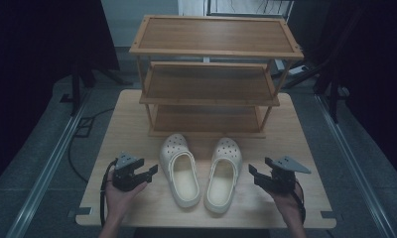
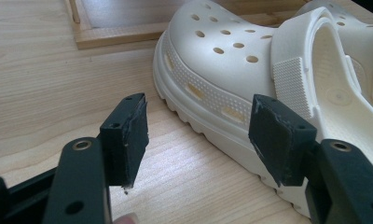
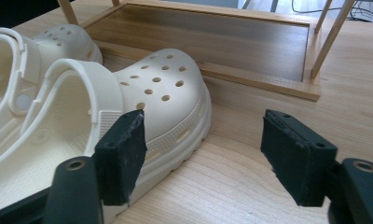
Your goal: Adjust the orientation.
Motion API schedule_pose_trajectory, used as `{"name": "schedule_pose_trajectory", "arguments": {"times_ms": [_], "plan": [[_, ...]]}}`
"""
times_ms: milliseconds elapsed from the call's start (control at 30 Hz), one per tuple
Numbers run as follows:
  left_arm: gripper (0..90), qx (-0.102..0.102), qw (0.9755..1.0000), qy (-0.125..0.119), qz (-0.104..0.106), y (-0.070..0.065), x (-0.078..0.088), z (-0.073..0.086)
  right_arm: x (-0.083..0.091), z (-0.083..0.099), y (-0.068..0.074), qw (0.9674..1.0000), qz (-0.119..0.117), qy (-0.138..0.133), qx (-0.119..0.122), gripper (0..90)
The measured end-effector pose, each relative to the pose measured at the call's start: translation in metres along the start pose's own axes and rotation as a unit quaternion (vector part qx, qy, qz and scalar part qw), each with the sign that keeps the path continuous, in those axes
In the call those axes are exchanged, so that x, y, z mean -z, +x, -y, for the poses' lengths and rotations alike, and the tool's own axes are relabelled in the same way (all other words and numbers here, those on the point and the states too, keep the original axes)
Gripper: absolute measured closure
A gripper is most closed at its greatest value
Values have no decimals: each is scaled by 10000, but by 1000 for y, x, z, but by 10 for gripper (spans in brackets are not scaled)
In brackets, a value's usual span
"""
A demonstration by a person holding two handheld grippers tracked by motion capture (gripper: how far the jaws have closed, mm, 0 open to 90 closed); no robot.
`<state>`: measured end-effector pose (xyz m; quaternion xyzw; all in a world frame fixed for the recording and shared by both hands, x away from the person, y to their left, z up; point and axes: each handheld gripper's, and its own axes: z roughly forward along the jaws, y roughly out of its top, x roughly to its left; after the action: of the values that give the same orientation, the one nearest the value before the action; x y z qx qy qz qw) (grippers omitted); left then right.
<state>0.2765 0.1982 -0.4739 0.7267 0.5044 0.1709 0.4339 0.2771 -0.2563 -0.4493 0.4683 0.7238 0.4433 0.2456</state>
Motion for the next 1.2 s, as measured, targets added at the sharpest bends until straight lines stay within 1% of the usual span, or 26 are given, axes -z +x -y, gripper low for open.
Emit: {"name": "schedule_pose_trajectory", "arguments": {"times_ms": [100, 200, 267, 367, 533, 733, 833, 900, 1000, 1033, 1067, 1100, 1133, 1167, 1200], "plan": [[378, 20, 10000, -49, 0, 1, 3, -1, 0, 0, -2, 10000, -52, 34, -6, 343], [378, 37, 10000, -75, -3, 2, 4, -1, 1, -2, -4, 9997, -198, 129, 67, 367], [380, 26, 9999, -108, 10, -1, 4, -2, 6, -4, -4, 9996, -242, 70, 102, 387], [380, -50, 9999, -106, 62, -7, 4, -3, 11, -6, -4, 9995, -291, -5, 149, 404], [380, -132, 9998, -104, 122, -13, 4, -5, 16, -10, 1, 9991, -339, -35, 259, 414], [380, -139, 9998, -103, 125, -12, 5, -6, 18, -14, 8, 9984, -445, -55, 358, 414], [380, -119, 9998, -121, 117, -11, 6, -6, 19, -16, 13, 9979, -511, -79, 394, 432], [380, -121, 9998, -127, 102, -11, 7, -6, 20, -17, 18, 9974, -580, -99, 422, 480], [380, -110, 9998, -155, 101, -10, 8, -6, 24, -23, 30, 9959, -696, -147, 563, 570], [380, -109, 9998, -166, 98, -10, 9, -7, 25, -24, 33, 9953, -755, -155, 592, 588], [380, -108, 9997, -169, 100, -11, 9, -7, 26, -27, 39, 9939, -874, -186, 643, 616], [380, -110, 9997, -175, 103, -11, 9, -7, 27, -28, 42, 9933, -920, -205, 675, 638], [380, -112, 9997, -180, 105, -11, 10, -7, 27, -31, 51, 9917, -1008, -215, 771, 694], [380, -112, 9997, -177, 104, -11, 10, -8, 27, -31, 51, 9917, -1008, -215, 771, 694], [379, -111, 9997, -179, 122, -11, 10, -8, 27, -32, 54, 9910, -1052, -217, 803, 717]]}}
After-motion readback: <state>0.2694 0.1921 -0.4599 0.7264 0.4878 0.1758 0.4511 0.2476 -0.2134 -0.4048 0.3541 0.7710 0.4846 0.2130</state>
